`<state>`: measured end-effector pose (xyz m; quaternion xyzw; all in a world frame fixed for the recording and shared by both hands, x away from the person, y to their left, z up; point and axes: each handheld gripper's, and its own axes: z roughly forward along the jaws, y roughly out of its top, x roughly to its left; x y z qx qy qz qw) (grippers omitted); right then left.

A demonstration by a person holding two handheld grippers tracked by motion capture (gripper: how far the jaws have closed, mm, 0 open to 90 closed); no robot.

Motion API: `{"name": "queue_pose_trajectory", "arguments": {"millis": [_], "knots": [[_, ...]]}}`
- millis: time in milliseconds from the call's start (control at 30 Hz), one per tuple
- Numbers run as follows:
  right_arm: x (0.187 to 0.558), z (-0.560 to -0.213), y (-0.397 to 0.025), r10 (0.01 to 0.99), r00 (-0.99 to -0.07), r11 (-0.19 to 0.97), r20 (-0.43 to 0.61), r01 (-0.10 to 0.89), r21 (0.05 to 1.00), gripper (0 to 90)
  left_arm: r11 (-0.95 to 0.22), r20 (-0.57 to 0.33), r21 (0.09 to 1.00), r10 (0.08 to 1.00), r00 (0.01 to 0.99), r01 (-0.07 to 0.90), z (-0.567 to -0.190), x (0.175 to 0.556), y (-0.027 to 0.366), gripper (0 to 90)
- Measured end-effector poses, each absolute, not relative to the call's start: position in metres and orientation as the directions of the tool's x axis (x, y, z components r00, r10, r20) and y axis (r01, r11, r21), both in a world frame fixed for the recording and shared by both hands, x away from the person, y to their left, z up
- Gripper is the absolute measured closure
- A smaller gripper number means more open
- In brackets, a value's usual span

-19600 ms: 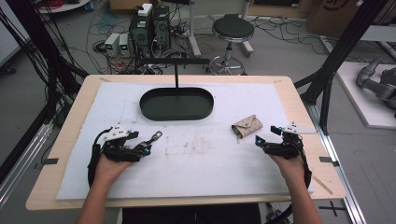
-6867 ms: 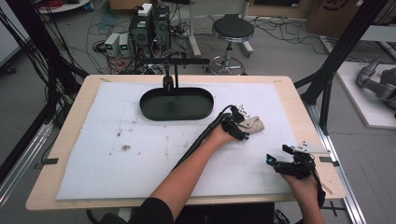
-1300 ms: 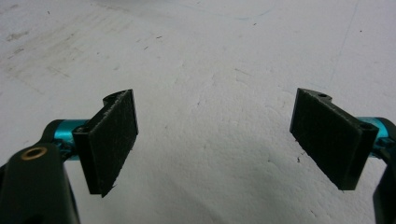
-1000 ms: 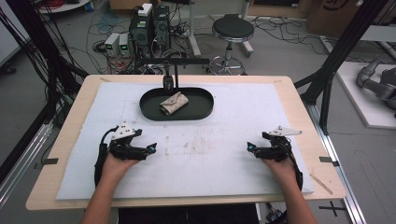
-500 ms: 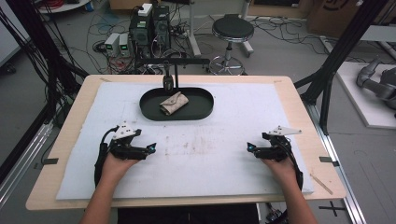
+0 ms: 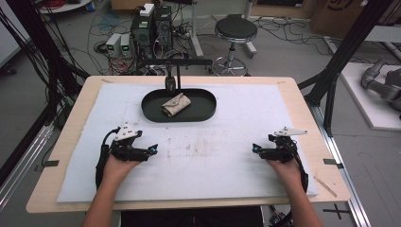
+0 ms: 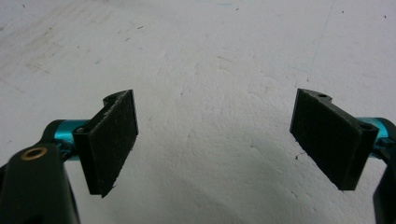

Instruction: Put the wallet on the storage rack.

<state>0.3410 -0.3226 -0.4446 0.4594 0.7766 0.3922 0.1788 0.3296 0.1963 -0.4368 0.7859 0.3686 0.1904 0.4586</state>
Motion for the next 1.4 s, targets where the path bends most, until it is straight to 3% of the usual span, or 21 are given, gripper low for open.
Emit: {"name": "queue_pose_trajectory", "arguments": {"millis": [1400], "knots": [[0.3449, -0.4438, -0.3187, 0.852, -0.521, 0.286, 0.055, 0.551, 0.784, 15.5, -0.299, -0.047, 0.866, 0.748, 0.661, 0.400, -0.4395, 0.3258, 0.1955, 14.8]]}}
